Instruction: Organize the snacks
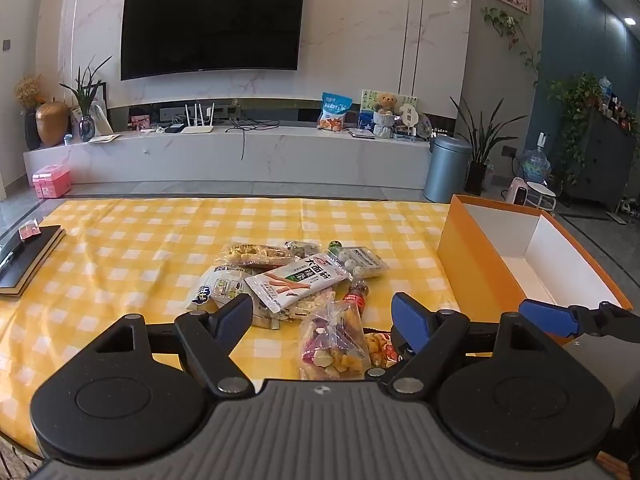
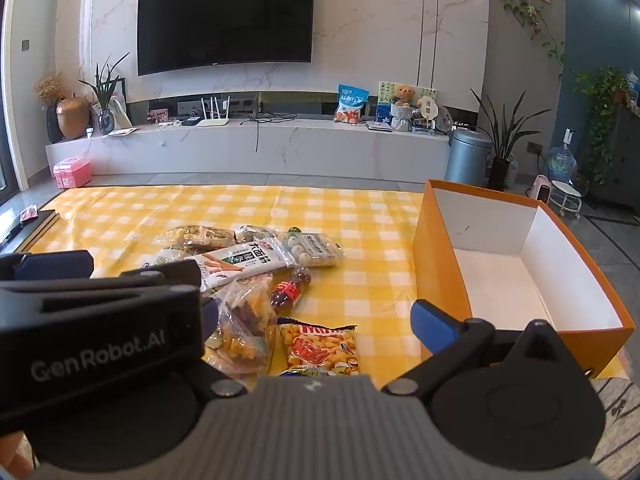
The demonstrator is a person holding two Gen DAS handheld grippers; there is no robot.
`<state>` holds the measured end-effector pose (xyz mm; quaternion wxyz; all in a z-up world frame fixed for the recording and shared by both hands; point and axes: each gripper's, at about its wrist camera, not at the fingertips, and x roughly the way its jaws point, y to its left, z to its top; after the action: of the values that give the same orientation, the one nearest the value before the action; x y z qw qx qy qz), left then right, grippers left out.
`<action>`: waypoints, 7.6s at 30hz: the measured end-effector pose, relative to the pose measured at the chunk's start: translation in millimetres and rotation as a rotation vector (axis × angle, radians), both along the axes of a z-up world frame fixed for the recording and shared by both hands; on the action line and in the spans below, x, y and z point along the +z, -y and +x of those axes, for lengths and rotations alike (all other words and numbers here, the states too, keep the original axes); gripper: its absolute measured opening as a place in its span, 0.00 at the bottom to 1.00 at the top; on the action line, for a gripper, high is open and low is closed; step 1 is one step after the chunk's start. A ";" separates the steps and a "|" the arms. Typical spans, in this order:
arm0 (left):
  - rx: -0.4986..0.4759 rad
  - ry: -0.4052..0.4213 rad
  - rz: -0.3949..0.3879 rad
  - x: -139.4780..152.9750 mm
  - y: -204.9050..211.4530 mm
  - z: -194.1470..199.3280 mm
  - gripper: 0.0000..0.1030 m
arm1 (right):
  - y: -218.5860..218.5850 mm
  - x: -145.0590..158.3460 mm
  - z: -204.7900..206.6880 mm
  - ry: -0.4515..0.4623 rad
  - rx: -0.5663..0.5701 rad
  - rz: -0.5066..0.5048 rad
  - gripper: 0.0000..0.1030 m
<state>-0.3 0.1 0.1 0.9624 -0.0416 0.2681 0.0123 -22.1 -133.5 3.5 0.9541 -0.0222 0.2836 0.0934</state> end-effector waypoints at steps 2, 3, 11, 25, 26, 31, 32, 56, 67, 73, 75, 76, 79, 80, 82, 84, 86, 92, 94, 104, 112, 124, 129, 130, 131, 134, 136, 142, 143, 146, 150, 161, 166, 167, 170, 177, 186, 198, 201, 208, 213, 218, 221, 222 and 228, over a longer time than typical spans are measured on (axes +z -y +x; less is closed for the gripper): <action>-0.004 -0.005 -0.012 0.2 -1.3 -0.1 0.90 | -0.4 0.6 0.4 -0.005 0.002 -0.003 0.97; -0.005 -0.008 -0.019 0.4 -2.2 -0.4 0.90 | -0.5 1.2 0.4 -0.005 0.002 -0.002 0.97; -0.001 -0.023 0.008 -2.6 0.1 2.7 0.90 | -4.0 -4.9 0.9 -0.013 0.005 -0.009 0.97; 0.000 -0.023 -0.003 -4.7 -1.9 2.3 0.89 | -6.4 -1.4 2.4 -0.033 0.021 0.023 0.97; 0.000 -0.023 -0.007 -4.8 -2.5 1.9 0.89 | -6.4 -1.2 2.6 -0.034 0.020 0.023 0.97; 0.008 -0.025 -0.002 -3.9 -3.5 2.0 0.89 | -6.9 -1.7 2.9 -0.035 0.015 0.015 0.97; 0.007 -0.026 -0.004 -3.9 -3.6 2.1 0.89 | -7.2 -1.9 2.9 -0.036 0.012 0.012 0.97; 0.012 -0.050 -0.018 -5.2 -5.3 5.1 0.89 | -10.2 -1.6 2.3 -0.040 -0.005 -0.008 0.97; 0.013 -0.053 -0.016 -5.5 -5.6 4.5 0.89 | -9.8 -1.2 2.2 -0.042 -0.006 -0.007 0.97; 0.009 -0.048 -0.024 -3.8 -7.2 2.3 0.89 | -12.0 0.8 1.4 -0.043 -0.011 -0.013 0.97; 0.009 -0.044 -0.023 -2.2 -7.3 1.0 0.89 | -12.4 2.1 -0.1 -0.038 -0.010 -0.012 0.97; 0.009 -0.043 -0.024 -1.5 -7.3 0.5 0.89 | -12.1 2.5 -0.4 -0.036 -0.008 -0.012 0.97; 0.008 -0.036 -0.029 1.0 -8.6 -0.4 0.89 | -11.5 4.1 -1.5 -0.029 -0.005 -0.011 0.97; 0.008 -0.034 -0.036 1.8 -9.0 -1.0 0.89 | -10.9 4.2 -1.2 -0.025 -0.006 -0.012 0.97; 0.002 -0.028 -0.053 3.7 -10.0 -1.6 0.89 | -8.2 5.0 -0.5 -0.015 -0.022 -0.015 0.97; -0.002 -0.022 -0.067 5.5 -11.3 -2.2 0.89 | -4.2 5.2 1.2 -0.008 -0.043 -0.022 0.97; -0.002 -0.027 -0.069 5.6 -12.2 -0.7 0.89 | 1.4 5.4 3.5 -0.004 -0.061 -0.022 0.97; 0.013 -0.040 -0.104 4.9 -22.8 4.0 0.89 | 16.0 4.5 10.2 0.026 -0.104 -0.055 0.97; 0.036 -0.042 -0.093 3.5 -25.6 6.4 0.89 | 23.4 4.6 15.1 0.051 -0.129 -0.074 0.97; 0.090 -0.142 -0.096 -24.5 -41.1 31.9 0.89 | 63.3 -27.5 85.9 -0.058 -0.229 -0.137 0.97; 0.098 -0.214 -0.083 -43.0 -40.6 43.5 0.89 | 71.1 -51.6 103.8 -0.166 -0.107 -0.097 0.38; 0.105 -0.226 -0.055 -43.5 -34.2 44.9 0.89 | 91.9 -53.4 96.6 -0.189 -0.040 -0.033 0.03; 0.109 -0.219 -0.048 -41.1 -33.3 44.3 0.89 | 93.0 -51.1 87.1 -0.193 -0.009 -0.050 0.02; 0.109 -0.218 -0.050 -40.5 -33.9 44.1 0.89 | 95.0 -49.5 84.8 -0.192 -0.012 -0.050 0.02; 0.110 -0.217 -0.052 -39.8 -34.9 44.1 0.89 | 95.6 -47.9 82.3 -0.170 -0.032 -0.048 0.03; 0.117 -0.209 -0.051 -38.4 -37.9 43.8 0.89 | 90.6 -31.5 62.0 0.010 -0.110 -0.063 0.17; 0.126 -0.211 -0.044 -36.6 -40.9 44.4 0.89 | 84.7 -17.6 43.3 0.143 -0.092 -0.060 0.29; 0.177 -0.186 -0.089 -29.9 -63.1 39.2 0.89 | 59.8 -4.4 22.6 0.210 0.034 -0.014 0.46; 0.178 -0.184 -0.094 -29.6 -67.0 38.5 0.89 | 56.4 -6.4 24.0 0.188 0.045 0.008 0.47; 0.175 -0.187 -0.094 -29.6 -76.9 38.8 0.89 | 40.8 -17.5 30.4 0.113 0.056 0.079 0.68; 0.190 -0.200 -0.122 -32.3 -92.4 38.8 0.89 | 15.3 -36.8 40.0 -0.018 0.072 0.074 0.79; 0.198 -0.226 -0.155 -35.1 -110.6 37.1 0.89 | -1.3 -86.3 67.2 -0.274 -0.020 -0.010 0.86; 0.175 -0.196 -0.152 -27.7 -106.4 34.1 0.89 | 3.9 -91.4 76.3 -0.327 -0.037 0.024 0.81; 0.164 -0.190 -0.149 -26.0 -103.9 33.1 0.89 | 4.6 -92.2 78.3 -0.330 -0.037 0.030 0.75; 0.128 -0.171 -0.131 -20.1 -92.1 30.8 0.89 | 4.3 -93.6 78.3 -0.330 -0.033 0.029 0.66; -0.036 -0.086 -0.043 -15.5 -47.5 31.8 0.90 | 7.6 -94.2 73.4 -0.316 -0.019 0.034 0.64; -0.267 -0.123 -0.013 -35.3 -13.4 56.6 0.92 | 14.7 -95.8 74.2 -0.328 -0.017 0.090 0.64; -0.279 -0.307 -0.015 -84.2 -12.3 92.5 0.92 | 17.6 -98.3 72.3 -0.343 -0.024 0.123 0.65; -0.294 -0.315 -0.042 -87.2 -12.6 96.5 0.92 | 19.5 -98.9 73.3 -0.350 -0.027 0.135 0.66; -0.273 -0.306 -0.061 -92.4 -5.7 108.5 0.92 | 19.2 -100.7 74.5 -0.361 -0.036 0.140 0.67; -0.236 -0.314 -0.073 -94.9 1.4 115.2 0.95 | 21.2 -101.7 77.0 -0.371 -0.046 0.151 0.68; -0.214 -0.332 -0.108 -93.5 -5.8 112.1 0.88 | 23.4 -102.7 77.3 -0.379 -0.048 0.165 0.68; -0.194 -0.344 -0.104 -90.7 -15.2 106.5 0.84 | 25.5 -102.8 77.7 -0.393 -0.045 0.182 0.72; -0.182 -0.345 -0.092 -89.7 -18.5 103.7 0.83 | 26.1 -102.9 77.9 -0.401 -0.037 0.193 0.75; -0.053 -0.329 0.010 -87.4 -46.5 88.8 0.83 | 26.3 -102.7 77.1 -0.409 -0.029 0.199 0.76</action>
<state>88.5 46.6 -87.3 0.9056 -0.0271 0.4232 -0.0050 55.0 -159.8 -99.2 0.8755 0.0955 0.4607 0.1100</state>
